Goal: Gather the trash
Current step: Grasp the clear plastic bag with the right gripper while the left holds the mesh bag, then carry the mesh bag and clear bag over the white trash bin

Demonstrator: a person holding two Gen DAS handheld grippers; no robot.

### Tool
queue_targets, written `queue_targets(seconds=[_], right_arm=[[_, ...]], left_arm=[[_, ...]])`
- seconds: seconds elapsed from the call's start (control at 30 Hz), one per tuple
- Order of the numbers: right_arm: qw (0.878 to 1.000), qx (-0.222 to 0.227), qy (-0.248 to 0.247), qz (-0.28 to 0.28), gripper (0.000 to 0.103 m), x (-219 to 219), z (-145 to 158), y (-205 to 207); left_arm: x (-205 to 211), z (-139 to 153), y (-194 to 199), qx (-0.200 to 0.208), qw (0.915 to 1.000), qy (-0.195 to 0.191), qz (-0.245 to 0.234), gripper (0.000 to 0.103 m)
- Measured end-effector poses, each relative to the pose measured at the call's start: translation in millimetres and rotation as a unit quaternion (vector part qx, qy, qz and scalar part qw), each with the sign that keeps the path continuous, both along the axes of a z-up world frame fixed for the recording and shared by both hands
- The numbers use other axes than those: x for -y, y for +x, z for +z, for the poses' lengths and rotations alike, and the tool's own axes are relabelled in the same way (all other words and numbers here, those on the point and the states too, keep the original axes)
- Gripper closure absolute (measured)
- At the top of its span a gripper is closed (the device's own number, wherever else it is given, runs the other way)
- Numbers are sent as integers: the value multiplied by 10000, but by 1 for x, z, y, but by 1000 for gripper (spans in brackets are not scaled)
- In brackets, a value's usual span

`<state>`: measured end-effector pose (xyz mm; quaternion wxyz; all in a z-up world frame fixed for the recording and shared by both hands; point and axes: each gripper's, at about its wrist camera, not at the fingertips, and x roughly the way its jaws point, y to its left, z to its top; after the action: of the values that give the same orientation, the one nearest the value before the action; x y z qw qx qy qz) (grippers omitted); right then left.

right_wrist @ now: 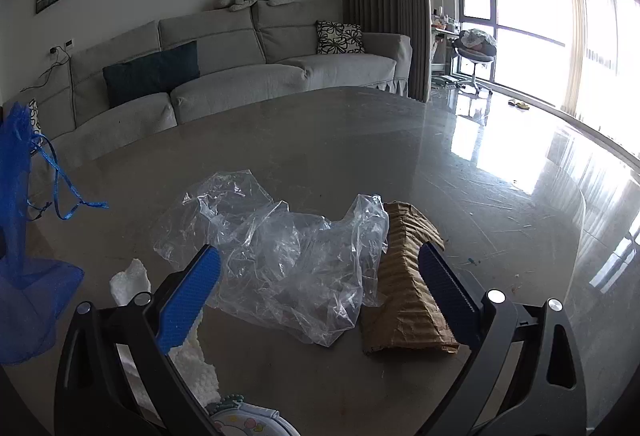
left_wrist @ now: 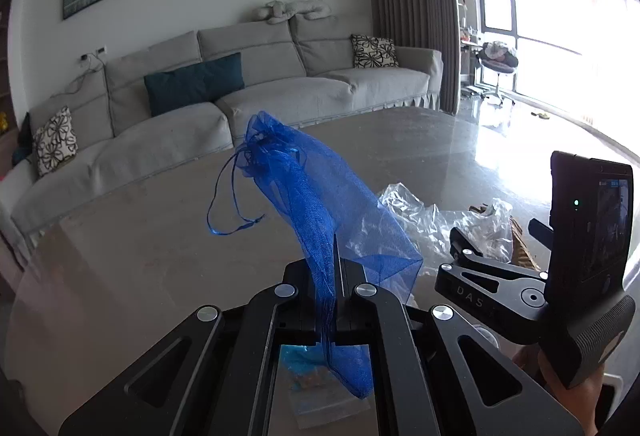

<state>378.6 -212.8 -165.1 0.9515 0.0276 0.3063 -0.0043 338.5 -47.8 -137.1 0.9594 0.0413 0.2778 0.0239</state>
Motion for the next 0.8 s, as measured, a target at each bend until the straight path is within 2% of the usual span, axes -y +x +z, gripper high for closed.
queue_targets(seconds=[0.17,0.27,0.3,0.37,0.43,0.47,0.57,0.63,0.8], right_arm=[[9991,-399,156,31,5,3,-8,10],[9987,-482,173,41,7,2,-10,10],[9986,-506,159,72,29,1,-10,11],[9980,-626,38,81,64,-3,-14,15],[9968,-766,54,216,81,-6,-20,16],[9973,-694,47,215,85,-7,-18,13],[9976,-608,-69,318,90,-14,-15,6],[9987,-388,-122,319,91,-16,-5,-1],[9985,428,-66,340,91,-10,50,-35]], left_arm=[[-8,2,0,-13,9999,-85,69,100],[-6,0,0,-16,10000,-88,36,100],[-4,0,-1,-7,10000,-70,21,100],[-2,-1,-2,13,10000,-20,-5,99],[-1,-2,-2,-3,10000,-14,-34,99],[-1,-2,-2,-7,10000,-8,-32,99],[-2,-2,-1,-16,10000,-1,-11,99],[-3,-1,-2,5,10000,-21,26,99],[-5,3,-5,41,10000,-86,30,99]])
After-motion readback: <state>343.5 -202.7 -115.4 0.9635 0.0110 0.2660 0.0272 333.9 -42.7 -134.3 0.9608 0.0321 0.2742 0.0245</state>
